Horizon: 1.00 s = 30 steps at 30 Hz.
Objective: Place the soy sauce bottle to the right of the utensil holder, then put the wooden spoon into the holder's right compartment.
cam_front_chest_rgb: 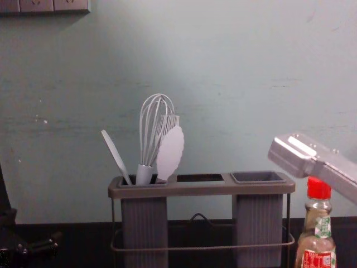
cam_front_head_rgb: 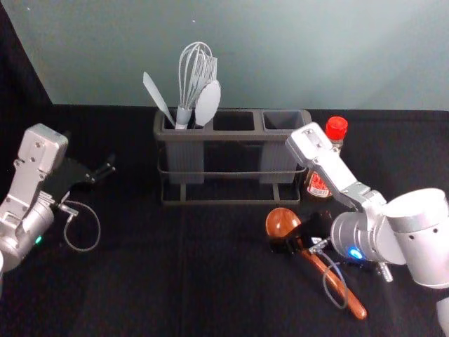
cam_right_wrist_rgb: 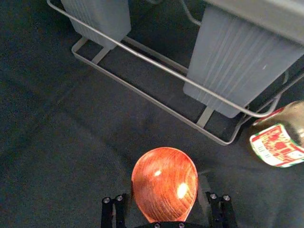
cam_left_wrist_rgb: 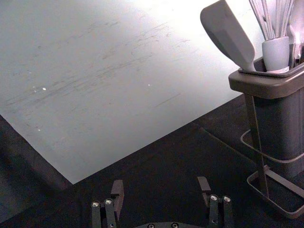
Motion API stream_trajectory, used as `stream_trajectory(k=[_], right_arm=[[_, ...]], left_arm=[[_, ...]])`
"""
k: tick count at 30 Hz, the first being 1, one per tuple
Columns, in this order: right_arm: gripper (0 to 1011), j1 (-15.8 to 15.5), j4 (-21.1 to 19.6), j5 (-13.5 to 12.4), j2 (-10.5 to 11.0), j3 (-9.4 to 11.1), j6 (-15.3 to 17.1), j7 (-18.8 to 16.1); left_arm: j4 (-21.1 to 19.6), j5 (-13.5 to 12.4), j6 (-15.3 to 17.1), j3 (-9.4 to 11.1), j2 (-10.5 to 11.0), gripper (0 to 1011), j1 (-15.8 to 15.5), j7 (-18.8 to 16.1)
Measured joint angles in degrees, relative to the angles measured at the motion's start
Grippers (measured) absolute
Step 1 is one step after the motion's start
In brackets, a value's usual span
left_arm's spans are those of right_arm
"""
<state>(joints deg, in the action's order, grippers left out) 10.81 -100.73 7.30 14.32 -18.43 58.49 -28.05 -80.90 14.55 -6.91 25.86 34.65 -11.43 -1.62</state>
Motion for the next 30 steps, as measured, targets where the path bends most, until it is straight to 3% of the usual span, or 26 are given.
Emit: stream_trajectory(k=[6,14,25,30], right_arm=[[835,-1.36,-3.12,0.41,0.39,1.14,-0.06,-0.41],[835,-5.46,-8.70,-0.08,0.25,4.66,-4.17,-0.79],[835,-11.63,-14.94,-2.48,0.16,8.29,-14.42,1.40],[835,-15.49,-17.32,-4.86,-0.52,10.80,-22.81,3.19]], left_arm=[[0.00,0.00,0.00,0.00,0.00,1011,0.00,0.00],[0.00,0.00,0.00,0.00,0.00,1011,0.00,0.00],[0.00,0.00,0.00,0.00,0.00,1011,0.00,0.00],[0.00,0.00,0.00,0.00,0.00,1011,0.00,0.00]])
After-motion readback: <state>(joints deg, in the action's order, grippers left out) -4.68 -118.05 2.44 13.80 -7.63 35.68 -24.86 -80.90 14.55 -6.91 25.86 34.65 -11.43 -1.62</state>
